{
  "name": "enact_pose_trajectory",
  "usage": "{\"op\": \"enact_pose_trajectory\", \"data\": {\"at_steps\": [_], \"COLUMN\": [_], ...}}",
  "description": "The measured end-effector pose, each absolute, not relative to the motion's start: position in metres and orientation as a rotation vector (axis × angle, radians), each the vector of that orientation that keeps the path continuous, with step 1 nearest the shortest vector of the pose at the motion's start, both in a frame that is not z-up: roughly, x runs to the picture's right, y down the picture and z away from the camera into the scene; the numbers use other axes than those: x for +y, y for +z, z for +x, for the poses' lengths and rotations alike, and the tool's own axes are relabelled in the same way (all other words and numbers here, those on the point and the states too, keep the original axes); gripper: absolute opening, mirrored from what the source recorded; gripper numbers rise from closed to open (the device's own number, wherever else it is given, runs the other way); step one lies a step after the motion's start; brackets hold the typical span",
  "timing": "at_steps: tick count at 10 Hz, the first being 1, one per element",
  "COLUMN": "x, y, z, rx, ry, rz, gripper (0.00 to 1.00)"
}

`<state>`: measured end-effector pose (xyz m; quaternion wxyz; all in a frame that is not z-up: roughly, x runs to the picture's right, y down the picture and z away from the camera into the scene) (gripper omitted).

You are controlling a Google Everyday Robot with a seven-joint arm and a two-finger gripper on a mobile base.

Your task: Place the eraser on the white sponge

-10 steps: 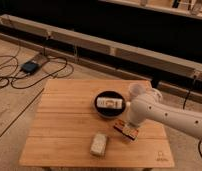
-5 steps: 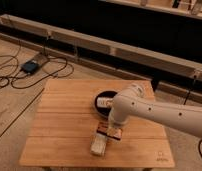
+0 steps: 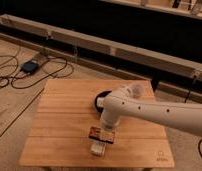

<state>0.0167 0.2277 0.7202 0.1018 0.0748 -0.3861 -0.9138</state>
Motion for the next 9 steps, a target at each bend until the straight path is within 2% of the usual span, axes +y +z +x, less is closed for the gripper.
{"op": "enact_pose_trajectory", "data": {"at_steps": [2,8,9], "x": [0.233,0.244,0.245], "y": [0.724,0.732,0.732], "z": [0.008,-0.003,-0.003], "rx": [-1.17,-1.227,-1.232], "ry": [-2.692,-2.682,-2.682], "rz": [0.243,0.28,0.281], "gripper": [0.15,0.77,0.8]}}
